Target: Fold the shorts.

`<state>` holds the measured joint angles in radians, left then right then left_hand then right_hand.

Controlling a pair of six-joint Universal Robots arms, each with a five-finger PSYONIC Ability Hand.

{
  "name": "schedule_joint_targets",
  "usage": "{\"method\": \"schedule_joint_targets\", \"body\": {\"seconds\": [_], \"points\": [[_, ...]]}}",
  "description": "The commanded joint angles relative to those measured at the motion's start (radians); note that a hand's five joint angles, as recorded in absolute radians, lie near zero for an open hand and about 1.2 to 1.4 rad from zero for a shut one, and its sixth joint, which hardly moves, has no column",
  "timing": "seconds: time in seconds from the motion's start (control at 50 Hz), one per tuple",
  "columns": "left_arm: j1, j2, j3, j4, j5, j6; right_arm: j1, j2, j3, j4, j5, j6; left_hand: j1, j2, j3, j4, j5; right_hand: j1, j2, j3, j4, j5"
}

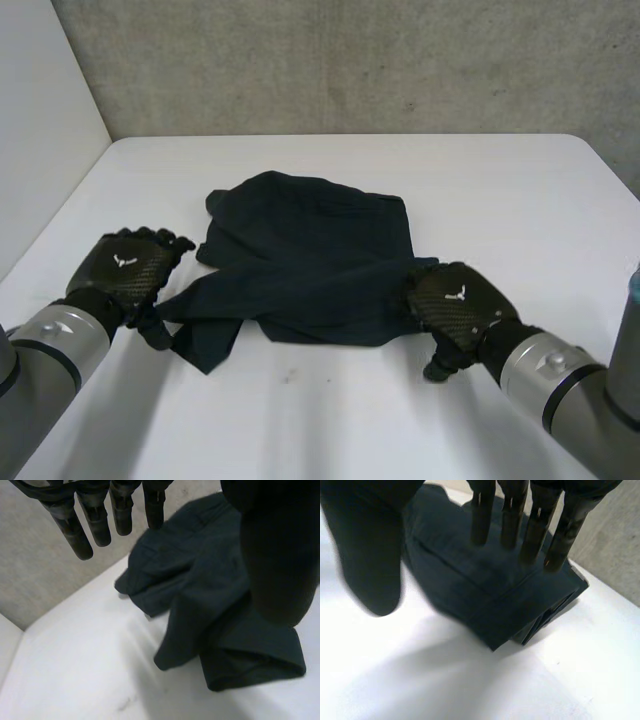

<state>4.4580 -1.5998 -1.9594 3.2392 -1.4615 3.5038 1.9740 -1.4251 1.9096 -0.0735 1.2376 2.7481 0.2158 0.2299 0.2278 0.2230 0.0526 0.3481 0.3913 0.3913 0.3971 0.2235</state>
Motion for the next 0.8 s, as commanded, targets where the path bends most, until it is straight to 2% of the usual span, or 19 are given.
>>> {"method": "schedule_joint_targets", "body": {"seconds": [0.02, 0.14, 0.32, 0.44, 0.58, 0.66, 0.68, 0.74, 0.76, 0.8], "points": [[0.053, -0.136, 0.011, 0.080, 0.062, 0.047, 0.011, 0.155, -0.001, -0.152, 0.013, -0.019, 0.062, 0.048, 0.050, 0.055, 0.051, -0.040, -0.083, -0.083, -0.089, -0.090], [0.067, -0.206, 0.024, 0.085, 0.066, 0.099, 0.017, 0.222, -0.047, -0.252, 0.036, -0.021, 0.065, 0.051, 0.053, 0.058, 0.054, -0.002, -0.045, -0.045, -0.051, -0.052], [0.060, -0.284, 0.030, 0.142, 0.056, 0.112, 0.019, 0.316, -0.136, -0.285, 0.086, -0.019, 0.080, 0.066, 0.068, 0.073, 0.069, 0.116, 0.072, 0.072, 0.067, 0.066], [0.060, -0.345, 0.066, 0.212, 0.021, 0.112, 0.020, 0.380, -0.196, -0.322, 0.115, -0.019, 0.226, 0.212, 0.214, 0.219, 0.215, 0.186, 0.143, 0.143, 0.137, 0.136], [0.052, -0.384, 0.117, 0.221, -0.031, 0.112, 0.042, 0.437, -0.257, -0.327, 0.134, -0.018, 0.455, 0.441, 0.443, 0.448, 0.444, 0.271, 0.228, 0.228, 0.222, 0.221], [0.047, -0.394, 0.128, 0.221, -0.028, 0.112, 0.057, 0.459, -0.294, -0.325, 0.143, -0.012, 0.731, 0.717, 0.719, 0.724, 0.720, 0.467, 0.424, 0.424, 0.418, 0.417], [0.047, -0.394, 0.134, 0.221, -0.026, 0.112, 0.060, 0.462, -0.300, -0.325, 0.144, -0.010, 0.862, 0.848, 0.850, 0.855, 0.851, 0.509, 0.465, 0.465, 0.460, 0.459], [0.041, -0.393, 0.142, 0.221, -0.028, 0.112, 0.074, 0.476, -0.328, -0.322, 0.146, -0.001, 1.051, 1.037, 1.039, 1.044, 1.040, 0.790, 0.746, 0.747, 0.741, 0.740], [0.040, -0.393, 0.145, 0.221, -0.028, 0.112, 0.075, 0.479, -0.337, -0.316, 0.146, -0.001, 1.101, 1.087, 1.089, 1.094, 1.090, 1.009, 0.966, 0.966, 0.960, 0.959], [0.037, -0.384, 0.148, 0.221, -0.031, 0.113, 0.077, 0.476, -0.351, -0.310, 0.146, 0.001, 1.180, 1.166, 1.168, 1.173, 1.169, 1.048, 1.005, 1.005, 0.999, 0.998]]}}
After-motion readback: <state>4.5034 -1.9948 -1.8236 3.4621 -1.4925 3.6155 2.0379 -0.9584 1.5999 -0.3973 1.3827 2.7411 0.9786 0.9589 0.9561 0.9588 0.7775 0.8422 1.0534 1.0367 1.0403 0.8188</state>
